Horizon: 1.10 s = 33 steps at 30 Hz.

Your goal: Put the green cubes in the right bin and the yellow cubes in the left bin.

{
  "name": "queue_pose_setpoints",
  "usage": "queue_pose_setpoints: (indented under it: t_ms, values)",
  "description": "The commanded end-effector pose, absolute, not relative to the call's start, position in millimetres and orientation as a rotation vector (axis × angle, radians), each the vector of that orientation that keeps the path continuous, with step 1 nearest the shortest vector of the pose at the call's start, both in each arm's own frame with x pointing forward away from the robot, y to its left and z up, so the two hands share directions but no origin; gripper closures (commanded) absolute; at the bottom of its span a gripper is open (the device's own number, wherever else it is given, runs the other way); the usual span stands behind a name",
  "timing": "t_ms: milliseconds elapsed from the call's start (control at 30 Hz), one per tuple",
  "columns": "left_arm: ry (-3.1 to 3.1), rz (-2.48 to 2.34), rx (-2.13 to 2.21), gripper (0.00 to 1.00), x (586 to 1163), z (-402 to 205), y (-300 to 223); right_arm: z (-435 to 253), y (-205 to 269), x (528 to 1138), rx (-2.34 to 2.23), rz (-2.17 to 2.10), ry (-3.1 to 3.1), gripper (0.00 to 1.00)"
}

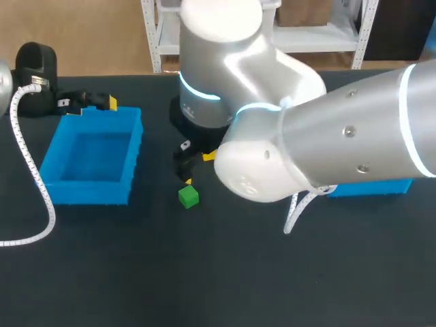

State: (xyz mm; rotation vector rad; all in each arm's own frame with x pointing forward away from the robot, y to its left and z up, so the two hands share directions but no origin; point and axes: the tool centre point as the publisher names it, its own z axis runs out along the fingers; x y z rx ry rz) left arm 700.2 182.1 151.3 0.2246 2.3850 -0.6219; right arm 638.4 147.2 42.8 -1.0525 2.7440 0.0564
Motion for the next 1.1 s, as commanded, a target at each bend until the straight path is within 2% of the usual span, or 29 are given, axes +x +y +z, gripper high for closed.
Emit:
queue_pose_setpoints:
  t_ms: [33,400,900,933,967,1000,1033,1067,1100]
  values:
    - [2.377,-0.633,0.23,0.0,700,150,184,41,156,633,-1.057,0.05,2.754,0.0]
    - [2.377,-0.633,0.23,0.0,700,150,184,27,169,613,-1.098,0.072,2.797,0.0]
    - [2.377,-0.633,0.23,0.0,700,150,184,1,183,616,-1.129,0.082,2.809,0.0]
    - [2.377,-0.633,0.23,0.0,700,150,184,0,184,616,-1.134,0.085,2.814,0.02]
    - [2.377,-0.633,0.23,0.0,700,150,184,-3,183,615,-1.134,0.086,2.819,0.27]
    - [2.377,-0.633,0.23,0.0,700,150,184,-5,183,615,-1.14,0.099,2.83,0.58]
    - [2.377,-0.633,0.23,0.0,700,150,184,-6,183,615,-1.132,0.108,2.837,0.67]
    - [2.377,-0.633,0.23,0.0,700,150,184,-7,181,615,-1.125,0.113,2.849,1.0]
    - [2.377,-0.633,0.23,0.0,700,150,184,-7,179,616,-1.123,0.119,2.862,1.0]
